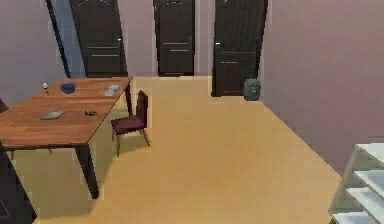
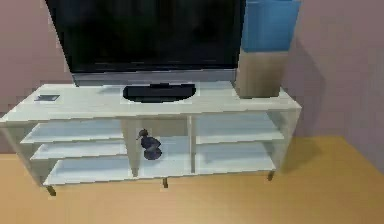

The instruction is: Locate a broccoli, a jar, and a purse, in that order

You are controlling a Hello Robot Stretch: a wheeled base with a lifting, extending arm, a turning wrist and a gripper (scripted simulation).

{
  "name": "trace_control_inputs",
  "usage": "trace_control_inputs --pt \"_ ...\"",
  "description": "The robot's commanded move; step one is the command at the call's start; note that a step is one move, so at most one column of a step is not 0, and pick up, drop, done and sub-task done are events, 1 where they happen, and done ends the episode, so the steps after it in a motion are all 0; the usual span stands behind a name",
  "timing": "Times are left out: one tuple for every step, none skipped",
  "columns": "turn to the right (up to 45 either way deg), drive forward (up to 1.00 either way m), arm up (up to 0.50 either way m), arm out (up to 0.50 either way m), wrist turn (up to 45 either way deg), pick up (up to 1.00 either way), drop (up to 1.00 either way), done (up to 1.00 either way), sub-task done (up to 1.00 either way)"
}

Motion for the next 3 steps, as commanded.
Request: trace_control_inputs --pt "0.0 1.00 0.00 0.00 0.0 0.00 0.00 0.00 0.00" --pt "0.0 1.00 0.00 0.00 0.0 0.00 0.00 0.00 0.00" --pt "0.0 1.00 0.00 0.00 0.0 0.00 0.00 0.00 0.00"
